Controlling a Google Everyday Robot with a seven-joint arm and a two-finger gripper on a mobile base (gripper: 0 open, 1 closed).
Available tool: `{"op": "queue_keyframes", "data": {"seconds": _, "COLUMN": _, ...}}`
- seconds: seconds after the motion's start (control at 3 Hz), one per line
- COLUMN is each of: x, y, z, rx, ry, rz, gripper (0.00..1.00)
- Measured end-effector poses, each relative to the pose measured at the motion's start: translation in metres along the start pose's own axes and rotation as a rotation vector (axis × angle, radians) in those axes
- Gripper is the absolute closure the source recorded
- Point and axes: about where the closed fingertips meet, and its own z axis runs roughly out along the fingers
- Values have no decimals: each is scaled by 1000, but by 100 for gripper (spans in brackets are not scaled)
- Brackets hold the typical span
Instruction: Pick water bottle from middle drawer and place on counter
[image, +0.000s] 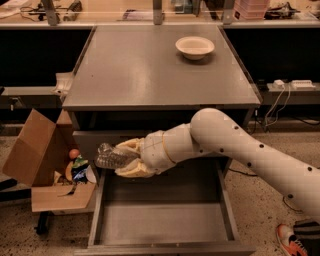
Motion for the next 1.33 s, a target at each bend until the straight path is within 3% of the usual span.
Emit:
{"op": "queue_keyframes", "data": {"seconds": 0.33, "x": 3, "y": 1, "z": 2, "rx": -2, "ry": 0, "rz": 7, "gripper": 100}}
{"op": "queue_keyframes", "data": {"seconds": 0.67, "x": -24, "y": -19, "z": -30, "rx": 24, "ry": 43, "rz": -39, "gripper": 100}}
{"op": "queue_keyframes", "data": {"seconds": 1.0, "x": -66, "y": -52, "z": -74, "rx": 46, "ry": 95, "rz": -97, "gripper": 100}}
{"op": "queue_keyframes", "data": {"seconds": 1.33, "x": -99, "y": -113, "z": -121, "rx": 95, "ry": 132, "rz": -111, "gripper": 100}}
